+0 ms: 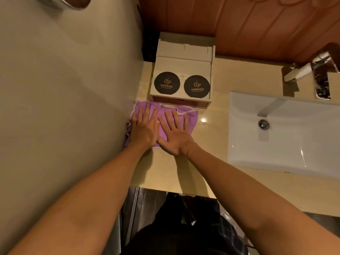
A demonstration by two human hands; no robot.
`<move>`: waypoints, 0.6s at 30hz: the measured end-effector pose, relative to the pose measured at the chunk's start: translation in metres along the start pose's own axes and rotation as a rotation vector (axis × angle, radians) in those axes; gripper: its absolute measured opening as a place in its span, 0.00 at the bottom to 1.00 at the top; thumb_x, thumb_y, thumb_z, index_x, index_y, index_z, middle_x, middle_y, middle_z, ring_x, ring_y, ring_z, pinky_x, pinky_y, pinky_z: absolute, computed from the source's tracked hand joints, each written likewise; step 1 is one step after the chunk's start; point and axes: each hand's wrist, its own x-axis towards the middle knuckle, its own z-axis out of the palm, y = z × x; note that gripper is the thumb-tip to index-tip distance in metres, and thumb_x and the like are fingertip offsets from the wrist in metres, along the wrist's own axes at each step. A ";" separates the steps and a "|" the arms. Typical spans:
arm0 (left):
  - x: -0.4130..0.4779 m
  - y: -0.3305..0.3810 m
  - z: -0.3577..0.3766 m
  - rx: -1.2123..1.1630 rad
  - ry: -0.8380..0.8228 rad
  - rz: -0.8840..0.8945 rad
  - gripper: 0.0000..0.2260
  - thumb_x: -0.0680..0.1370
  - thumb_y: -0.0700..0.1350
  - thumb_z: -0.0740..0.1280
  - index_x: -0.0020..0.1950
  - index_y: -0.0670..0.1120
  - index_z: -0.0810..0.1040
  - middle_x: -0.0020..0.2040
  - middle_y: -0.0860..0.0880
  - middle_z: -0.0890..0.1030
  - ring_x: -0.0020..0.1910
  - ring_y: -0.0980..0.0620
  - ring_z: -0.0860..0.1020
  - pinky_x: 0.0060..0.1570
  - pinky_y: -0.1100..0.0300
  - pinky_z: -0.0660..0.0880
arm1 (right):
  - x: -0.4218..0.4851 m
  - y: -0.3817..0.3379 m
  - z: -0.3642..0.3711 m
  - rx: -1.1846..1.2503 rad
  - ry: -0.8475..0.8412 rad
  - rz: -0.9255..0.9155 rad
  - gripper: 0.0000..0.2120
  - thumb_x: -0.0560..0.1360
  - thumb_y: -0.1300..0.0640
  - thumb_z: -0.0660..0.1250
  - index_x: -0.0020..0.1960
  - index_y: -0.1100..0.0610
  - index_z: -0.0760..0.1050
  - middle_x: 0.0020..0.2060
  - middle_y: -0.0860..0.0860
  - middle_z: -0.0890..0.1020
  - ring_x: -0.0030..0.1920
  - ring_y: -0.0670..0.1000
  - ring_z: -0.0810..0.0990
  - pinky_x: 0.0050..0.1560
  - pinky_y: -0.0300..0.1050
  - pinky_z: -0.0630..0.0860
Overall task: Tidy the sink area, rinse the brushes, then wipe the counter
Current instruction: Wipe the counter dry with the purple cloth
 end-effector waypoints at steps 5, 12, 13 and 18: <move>-0.018 0.000 0.005 -0.007 0.032 0.038 0.30 0.84 0.58 0.43 0.82 0.45 0.58 0.81 0.40 0.58 0.80 0.37 0.56 0.78 0.40 0.53 | -0.012 -0.004 0.006 -0.032 -0.013 -0.025 0.39 0.77 0.30 0.37 0.82 0.48 0.37 0.80 0.53 0.35 0.79 0.58 0.29 0.75 0.69 0.34; -0.077 0.012 0.022 -0.048 0.096 -0.044 0.26 0.85 0.53 0.48 0.82 0.47 0.55 0.83 0.44 0.52 0.81 0.41 0.51 0.79 0.43 0.49 | -0.053 -0.025 0.024 -0.029 -0.083 -0.058 0.37 0.80 0.31 0.41 0.80 0.48 0.32 0.78 0.53 0.30 0.77 0.57 0.26 0.73 0.68 0.29; -0.085 0.014 0.023 -0.045 0.113 -0.050 0.26 0.84 0.52 0.49 0.82 0.46 0.57 0.82 0.44 0.54 0.81 0.40 0.52 0.79 0.43 0.49 | -0.060 -0.027 0.026 -0.029 -0.084 -0.060 0.37 0.80 0.30 0.40 0.80 0.48 0.32 0.78 0.53 0.30 0.77 0.57 0.25 0.73 0.68 0.29; -0.124 0.024 0.034 -0.015 0.127 -0.082 0.25 0.84 0.51 0.49 0.81 0.47 0.61 0.82 0.43 0.57 0.80 0.40 0.55 0.78 0.41 0.52 | -0.094 -0.038 0.043 -0.025 -0.095 -0.070 0.37 0.79 0.31 0.40 0.80 0.48 0.33 0.79 0.53 0.31 0.77 0.57 0.25 0.73 0.70 0.31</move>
